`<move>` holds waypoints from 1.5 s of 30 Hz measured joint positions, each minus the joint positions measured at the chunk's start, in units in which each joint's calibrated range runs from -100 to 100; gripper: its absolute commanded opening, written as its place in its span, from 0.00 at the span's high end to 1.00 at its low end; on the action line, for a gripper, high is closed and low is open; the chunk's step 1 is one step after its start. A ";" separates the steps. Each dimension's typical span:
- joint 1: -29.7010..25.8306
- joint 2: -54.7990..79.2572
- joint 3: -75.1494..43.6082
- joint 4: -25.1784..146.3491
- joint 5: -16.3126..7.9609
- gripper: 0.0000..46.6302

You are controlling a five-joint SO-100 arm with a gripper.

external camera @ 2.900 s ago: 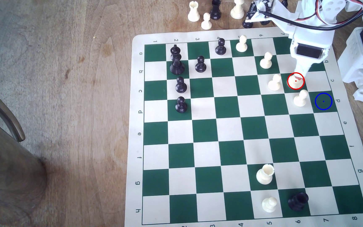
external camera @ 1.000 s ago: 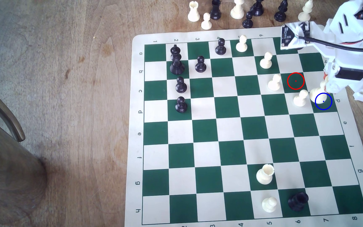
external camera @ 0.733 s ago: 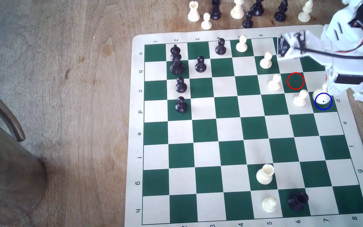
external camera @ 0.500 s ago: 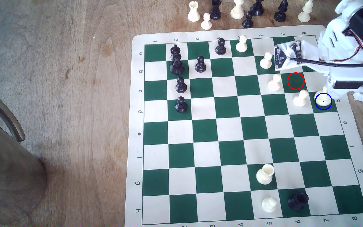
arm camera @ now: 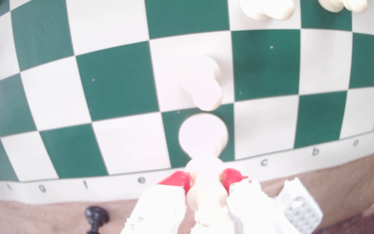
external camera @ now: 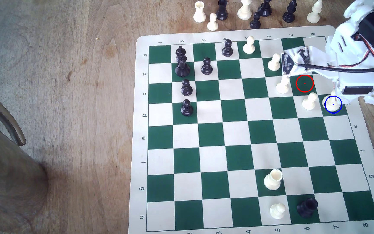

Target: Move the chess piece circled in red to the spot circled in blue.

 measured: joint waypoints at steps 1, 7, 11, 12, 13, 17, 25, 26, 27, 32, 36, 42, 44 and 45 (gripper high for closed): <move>0.00 0.00 0.00 0.00 0.10 0.88; 0.00 2.01 0.00 1.04 1.32 0.52; 0.00 2.01 0.00 1.04 1.56 0.39; 0.00 2.01 0.00 1.04 1.56 0.37; 0.00 2.01 0.00 1.04 1.56 0.35; 1.55 1.76 0.00 1.04 1.56 0.32; 5.16 0.17 0.54 1.04 3.57 0.30; 5.46 0.17 0.54 1.04 3.71 0.31; 5.53 0.17 0.54 1.04 3.91 0.31; 7.96 -0.92 0.54 2.95 5.08 0.30; 11.65 -4.27 0.54 4.86 6.64 0.28; 19.25 -8.88 -6.60 7.25 7.86 0.42; 21.39 -9.97 -8.95 7.33 7.91 0.46; 22.49 -10.98 -10.12 7.41 8.84 0.50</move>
